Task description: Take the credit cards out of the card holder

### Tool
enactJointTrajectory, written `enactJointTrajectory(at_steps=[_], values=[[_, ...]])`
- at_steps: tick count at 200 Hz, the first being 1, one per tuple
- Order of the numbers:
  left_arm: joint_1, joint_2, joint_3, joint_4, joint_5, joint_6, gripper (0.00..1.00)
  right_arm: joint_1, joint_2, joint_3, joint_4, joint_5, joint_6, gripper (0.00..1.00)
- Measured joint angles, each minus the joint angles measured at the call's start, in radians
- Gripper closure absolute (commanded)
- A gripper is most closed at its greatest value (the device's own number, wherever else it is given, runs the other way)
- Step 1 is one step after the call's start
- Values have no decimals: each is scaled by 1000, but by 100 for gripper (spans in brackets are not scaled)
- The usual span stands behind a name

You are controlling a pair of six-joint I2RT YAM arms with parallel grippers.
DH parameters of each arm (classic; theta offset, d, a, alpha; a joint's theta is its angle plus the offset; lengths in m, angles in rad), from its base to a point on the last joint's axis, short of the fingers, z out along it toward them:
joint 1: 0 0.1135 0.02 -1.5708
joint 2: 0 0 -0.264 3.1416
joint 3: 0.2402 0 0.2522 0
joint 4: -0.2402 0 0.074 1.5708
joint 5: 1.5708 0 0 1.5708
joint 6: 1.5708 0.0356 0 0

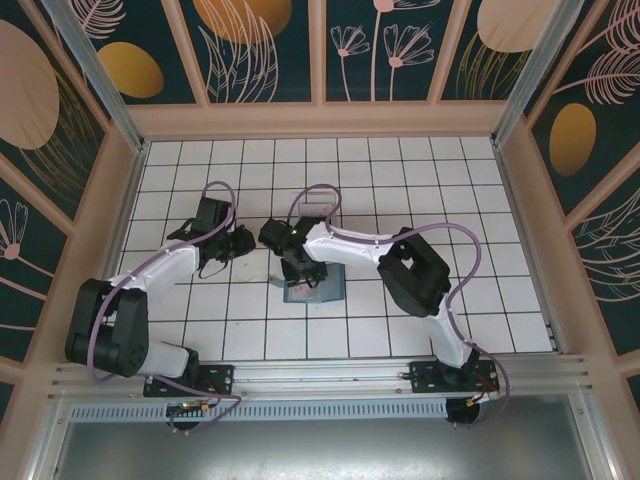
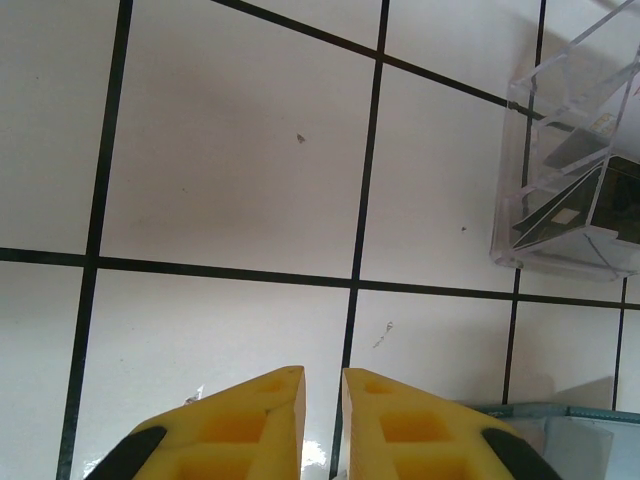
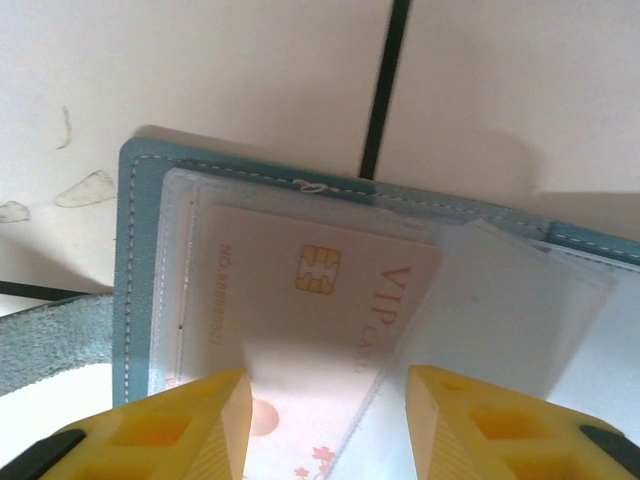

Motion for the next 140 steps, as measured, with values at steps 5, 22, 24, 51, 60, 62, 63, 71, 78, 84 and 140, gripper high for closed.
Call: enactJointTrajectory(at_steps=[5, 22, 24, 51, 60, 62, 63, 71, 78, 84, 140], values=[[0, 1, 0, 0, 0, 0, 82, 0, 0, 4, -10, 10, 0, 53], [0, 5, 3, 1, 3, 0, 81, 1, 2, 18, -40, 37, 3, 52], [0, 6, 3, 1, 3, 0, 81, 1, 2, 19, -43, 41, 4, 52], [0, 13, 3, 3, 14, 0, 81, 2, 2, 34, -86, 81, 11, 50], [0, 16, 4, 3, 18, 0, 81, 3, 2, 35, -94, 91, 15, 49], [0, 17, 5, 3, 18, 0, 81, 3, 2, 36, -97, 93, 15, 49], [0, 18, 5, 3, 18, 0, 81, 3, 2, 36, -97, 93, 15, 49], [0, 21, 5, 4, 19, 0, 81, 3, 2, 36, -103, 97, 18, 49], [0, 22, 5, 4, 19, 0, 81, 4, 2, 36, -109, 104, 19, 49], [0, 23, 5, 4, 19, 0, 82, 5, 2, 36, -114, 108, 22, 49], [0, 29, 12, 3, 29, 0, 81, 6, 2, 36, -170, 167, 36, 46]])
